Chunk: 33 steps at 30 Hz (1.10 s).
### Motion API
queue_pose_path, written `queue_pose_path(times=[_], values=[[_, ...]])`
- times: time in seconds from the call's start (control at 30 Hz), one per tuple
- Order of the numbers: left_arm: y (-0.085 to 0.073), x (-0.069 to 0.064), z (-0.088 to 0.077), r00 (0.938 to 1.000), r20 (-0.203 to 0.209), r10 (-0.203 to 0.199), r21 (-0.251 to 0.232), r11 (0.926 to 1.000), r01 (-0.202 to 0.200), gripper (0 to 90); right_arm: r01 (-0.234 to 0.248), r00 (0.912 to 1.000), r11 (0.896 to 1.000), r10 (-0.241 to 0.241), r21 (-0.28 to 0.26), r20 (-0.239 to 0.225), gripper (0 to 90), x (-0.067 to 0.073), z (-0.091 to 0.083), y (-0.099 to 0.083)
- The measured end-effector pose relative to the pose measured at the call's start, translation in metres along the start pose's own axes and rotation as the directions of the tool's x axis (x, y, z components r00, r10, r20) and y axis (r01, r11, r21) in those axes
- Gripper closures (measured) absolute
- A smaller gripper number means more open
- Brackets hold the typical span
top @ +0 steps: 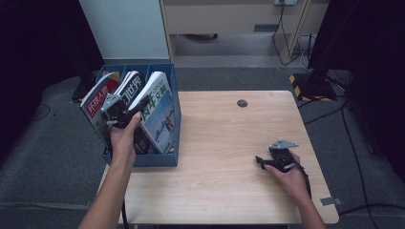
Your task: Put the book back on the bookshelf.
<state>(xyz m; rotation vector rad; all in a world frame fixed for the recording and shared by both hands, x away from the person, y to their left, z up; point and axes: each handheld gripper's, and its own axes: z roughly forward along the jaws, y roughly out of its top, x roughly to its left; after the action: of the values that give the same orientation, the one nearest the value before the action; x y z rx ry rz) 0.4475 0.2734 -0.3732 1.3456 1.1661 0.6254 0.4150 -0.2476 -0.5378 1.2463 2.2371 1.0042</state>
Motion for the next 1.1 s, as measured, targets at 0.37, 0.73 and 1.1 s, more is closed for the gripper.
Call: queue_pose_path(times=[0.37,0.73,1.1], values=[[-0.0020,-0.0040,0.0005,0.9994,-0.008,0.035,0.030,0.9989,-0.035,62.8,0.000,1.0000,1.000,0.000,0.000,0.000,26.0,0.0000,0.0000,0.0000],[-0.0038,-0.0030,-0.0006,0.9991,-0.017,0.038,0.038,0.9986,-0.038,50.2,0.000,1.0000,1.000,0.000,0.000,0.001,25.7,-0.0001,0.0001,0.0000],[-0.0065,-0.0028,-0.0029,0.9991,0.011,0.041,0.076,0.9963,-0.041,34.0,-0.001,1.0000,1.000,0.001,0.001,0.001,25.6,-0.0001,0.0001,0.0000]])
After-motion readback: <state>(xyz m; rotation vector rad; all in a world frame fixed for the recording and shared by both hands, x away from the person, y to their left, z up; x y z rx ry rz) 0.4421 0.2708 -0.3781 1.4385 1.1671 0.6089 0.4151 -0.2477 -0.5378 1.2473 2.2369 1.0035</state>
